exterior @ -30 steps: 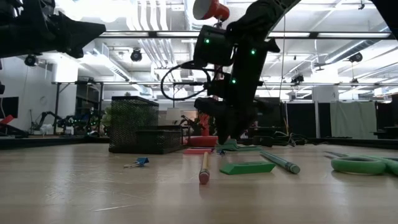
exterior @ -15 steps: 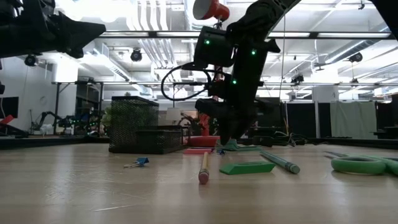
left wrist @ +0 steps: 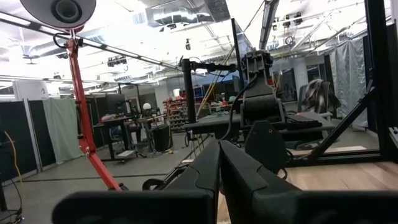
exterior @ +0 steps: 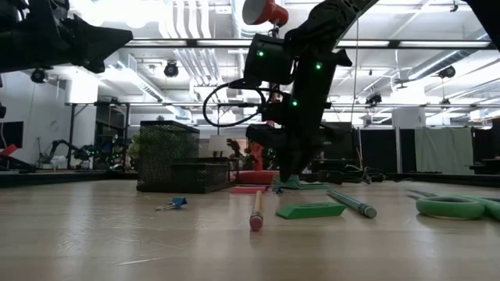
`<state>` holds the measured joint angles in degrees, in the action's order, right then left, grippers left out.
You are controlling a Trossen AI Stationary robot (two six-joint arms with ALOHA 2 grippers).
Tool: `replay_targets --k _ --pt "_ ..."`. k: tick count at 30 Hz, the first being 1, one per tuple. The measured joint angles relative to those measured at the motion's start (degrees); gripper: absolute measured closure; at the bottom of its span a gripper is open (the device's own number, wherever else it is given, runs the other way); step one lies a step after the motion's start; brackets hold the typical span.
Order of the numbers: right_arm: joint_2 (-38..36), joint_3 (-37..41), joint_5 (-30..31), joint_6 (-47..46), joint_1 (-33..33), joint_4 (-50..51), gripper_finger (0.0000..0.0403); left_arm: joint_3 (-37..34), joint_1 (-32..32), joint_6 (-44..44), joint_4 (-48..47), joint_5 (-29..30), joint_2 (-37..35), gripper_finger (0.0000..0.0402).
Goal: Pick and place office supplies into organizer
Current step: Put the green sticky notes in the black desk organizer
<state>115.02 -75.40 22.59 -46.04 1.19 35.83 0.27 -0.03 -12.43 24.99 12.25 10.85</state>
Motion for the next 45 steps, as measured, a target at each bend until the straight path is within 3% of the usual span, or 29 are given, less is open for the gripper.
replay_targets --k 6,9,22,40,45 --pt "0.02 0.00 -0.23 -0.28 0.26 1.22 0.0385 0.00 -0.01 0.00 0.00 -0.01 0.00 0.0402" --pt "0.02 0.01 -0.36 -0.45 0.33 1.54 0.0393 0.00 0.00 0.00 0.00 0.00 0.00 0.0402" --pt "-0.75 -3.13 -1.54 1.91 -0.03 6.05 0.0395 0.00 -0.01 0.02 -0.33 0.00 0.00 0.0402" --pt "-8.73 -4.70 -2.08 7.51 -0.42 7.21 0.0394 0.00 -0.01 0.00 -0.46 -0.02 0.00 0.0402" --pt "-8.50 -4.74 -4.75 9.09 -0.42 7.17 0.0363 0.00 0.00 0.02 -0.45 -0.02 0.00 0.0402"
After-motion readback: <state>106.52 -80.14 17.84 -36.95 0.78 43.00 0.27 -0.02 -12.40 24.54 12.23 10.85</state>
